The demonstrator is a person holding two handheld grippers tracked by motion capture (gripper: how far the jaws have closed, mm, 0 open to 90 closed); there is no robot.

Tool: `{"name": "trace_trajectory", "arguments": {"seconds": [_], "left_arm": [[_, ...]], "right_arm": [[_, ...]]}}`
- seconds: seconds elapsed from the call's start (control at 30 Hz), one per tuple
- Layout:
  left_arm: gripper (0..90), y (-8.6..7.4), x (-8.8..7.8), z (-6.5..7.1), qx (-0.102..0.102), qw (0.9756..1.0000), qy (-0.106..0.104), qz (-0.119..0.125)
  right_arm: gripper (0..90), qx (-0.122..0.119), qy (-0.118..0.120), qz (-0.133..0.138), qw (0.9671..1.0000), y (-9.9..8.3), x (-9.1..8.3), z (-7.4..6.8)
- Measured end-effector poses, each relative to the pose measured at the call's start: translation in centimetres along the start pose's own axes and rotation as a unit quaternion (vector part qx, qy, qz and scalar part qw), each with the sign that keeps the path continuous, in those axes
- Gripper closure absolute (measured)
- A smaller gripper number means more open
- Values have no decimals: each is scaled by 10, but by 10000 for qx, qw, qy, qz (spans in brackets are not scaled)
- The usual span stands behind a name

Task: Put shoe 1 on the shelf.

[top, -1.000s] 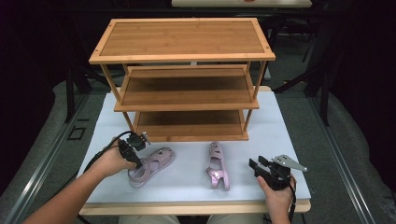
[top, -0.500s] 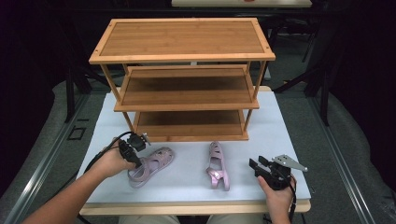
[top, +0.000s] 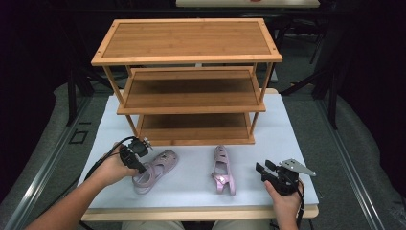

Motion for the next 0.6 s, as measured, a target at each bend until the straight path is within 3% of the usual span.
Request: {"name": "trace_trajectory", "arguments": {"seconds": [0.1, 0.2, 0.23, 0.3, 0.4, 0.43, 0.47, 0.5, 0.53, 0.57, 0.6], "left_arm": [[837, -9, -4, 0, -236, 9982, -74, 540], [837, -19, -8, 1, -385, 9933, -7, 1093], [837, -22, -10, 0, -457, 9906, 8, 1288], [838, -30, -15, 0, -719, 9804, -15, 1833], [838, -40, -23, 1, -1094, 9596, 66, 2593], [838, -43, -27, 1, -1170, 9513, 146, 2847], [837, -45, -30, 2, -1316, 9411, 173, 3111], [837, -49, -34, 2, -1421, 9290, 253, 3407], [837, -51, -37, 4, -1534, 9147, 316, 3726], [837, -52, -40, 6, -1603, 9024, 305, 3987], [837, -53, -43, 8, -1639, 8920, 343, 4198]], "right_arm": [[537, 25, -25, -40, 10000, 0, -1, 1], [537, 95, -13, -22, 10000, 0, -1, 2], [537, 118, 1, -22, 9999, 0, -1, 2], [537, 147, 13, -14, 9999, 0, -1, 3], [537, 172, 6, 16, 9998, 0, -2, 3], [537, 189, 4, 24, 9998, 0, -2, 3], [537, 201, 8, 29, 9998, 0, -2, 3], [537, 208, 7, 27, 9998, 0, -2, 3], [537, 215, 13, 19, 9998, 0, -2, 3], [537, 227, 20, 26, 9997, 0, -2, 4], [537, 240, 18, 20, 9997, -1, -2, 4]]}}
Point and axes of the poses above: each handheld gripper's, and its own axes: x roughly forward along the jaws, y roughly out of its top, z roughly to its right, the point moved 3 cm from there along x, roughly forward along the jaws
